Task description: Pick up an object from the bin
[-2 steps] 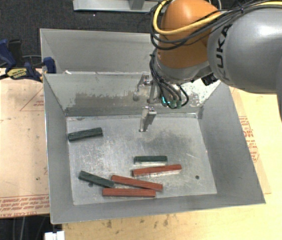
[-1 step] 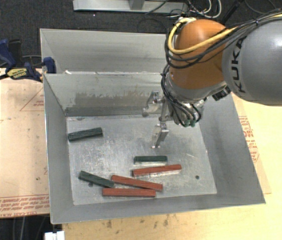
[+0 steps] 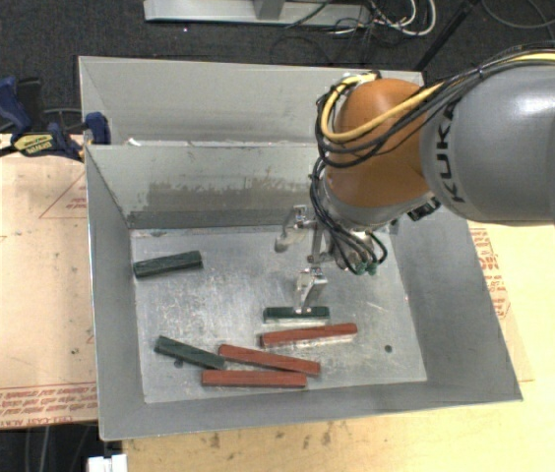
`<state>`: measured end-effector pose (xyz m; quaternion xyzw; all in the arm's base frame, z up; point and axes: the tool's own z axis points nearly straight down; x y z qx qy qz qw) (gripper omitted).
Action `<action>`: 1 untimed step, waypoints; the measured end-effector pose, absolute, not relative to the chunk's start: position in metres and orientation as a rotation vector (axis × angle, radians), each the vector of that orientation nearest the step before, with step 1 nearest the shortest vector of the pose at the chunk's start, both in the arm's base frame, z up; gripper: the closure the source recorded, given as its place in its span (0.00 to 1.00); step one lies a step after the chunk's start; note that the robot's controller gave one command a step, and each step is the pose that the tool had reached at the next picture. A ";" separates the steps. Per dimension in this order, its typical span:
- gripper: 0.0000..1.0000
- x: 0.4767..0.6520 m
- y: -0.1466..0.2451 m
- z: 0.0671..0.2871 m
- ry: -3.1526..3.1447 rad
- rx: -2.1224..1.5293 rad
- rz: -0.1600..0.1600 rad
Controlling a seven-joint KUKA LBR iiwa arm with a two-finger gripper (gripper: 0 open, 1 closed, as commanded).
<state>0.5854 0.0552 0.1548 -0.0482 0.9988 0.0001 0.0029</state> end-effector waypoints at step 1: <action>0.00 0.568 0.037 0.129 3.146 -0.130 0.004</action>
Offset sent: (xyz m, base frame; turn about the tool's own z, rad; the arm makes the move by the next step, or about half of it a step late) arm -0.0228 -0.0035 -0.0848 0.0019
